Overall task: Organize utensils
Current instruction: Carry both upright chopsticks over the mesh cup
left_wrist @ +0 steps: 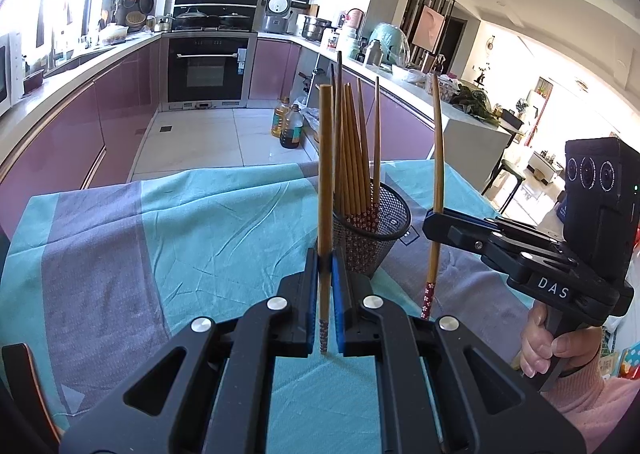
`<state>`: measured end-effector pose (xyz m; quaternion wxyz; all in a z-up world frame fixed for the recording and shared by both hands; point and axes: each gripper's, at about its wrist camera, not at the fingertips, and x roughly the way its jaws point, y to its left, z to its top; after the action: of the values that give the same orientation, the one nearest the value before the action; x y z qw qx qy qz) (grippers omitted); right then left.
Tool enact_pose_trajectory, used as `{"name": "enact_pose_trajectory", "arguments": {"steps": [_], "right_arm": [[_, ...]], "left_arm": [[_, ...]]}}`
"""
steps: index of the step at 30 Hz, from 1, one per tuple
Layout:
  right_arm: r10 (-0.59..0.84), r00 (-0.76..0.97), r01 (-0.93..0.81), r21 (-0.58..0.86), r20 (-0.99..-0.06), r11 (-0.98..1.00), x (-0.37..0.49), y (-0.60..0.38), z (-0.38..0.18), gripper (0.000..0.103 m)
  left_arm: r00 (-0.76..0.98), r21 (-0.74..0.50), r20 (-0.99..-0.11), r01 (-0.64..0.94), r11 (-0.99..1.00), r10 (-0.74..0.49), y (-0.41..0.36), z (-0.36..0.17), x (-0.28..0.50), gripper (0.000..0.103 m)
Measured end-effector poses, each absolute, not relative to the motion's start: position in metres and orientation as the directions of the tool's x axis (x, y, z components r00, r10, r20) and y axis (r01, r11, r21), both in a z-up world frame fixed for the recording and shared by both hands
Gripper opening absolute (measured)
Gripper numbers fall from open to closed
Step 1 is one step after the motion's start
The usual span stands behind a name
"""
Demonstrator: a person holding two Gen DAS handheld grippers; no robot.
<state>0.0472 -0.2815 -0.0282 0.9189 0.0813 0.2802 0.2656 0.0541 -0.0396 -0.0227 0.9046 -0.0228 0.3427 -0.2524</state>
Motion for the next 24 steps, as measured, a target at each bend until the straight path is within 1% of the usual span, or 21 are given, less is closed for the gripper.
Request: {"name": "enact_pose_trajectory", "arguments": {"steps": [24], "right_arm": [[0.534, 0.707, -0.445, 0.294, -0.464, 0.846, 0.0502, -0.2800, -0.0249, 0.006]], "left_arm": [[0.646, -0.200, -0.598, 0.453, 0.869, -0.475, -0.0410, -0.0164, 0.0518, 0.008]]}}
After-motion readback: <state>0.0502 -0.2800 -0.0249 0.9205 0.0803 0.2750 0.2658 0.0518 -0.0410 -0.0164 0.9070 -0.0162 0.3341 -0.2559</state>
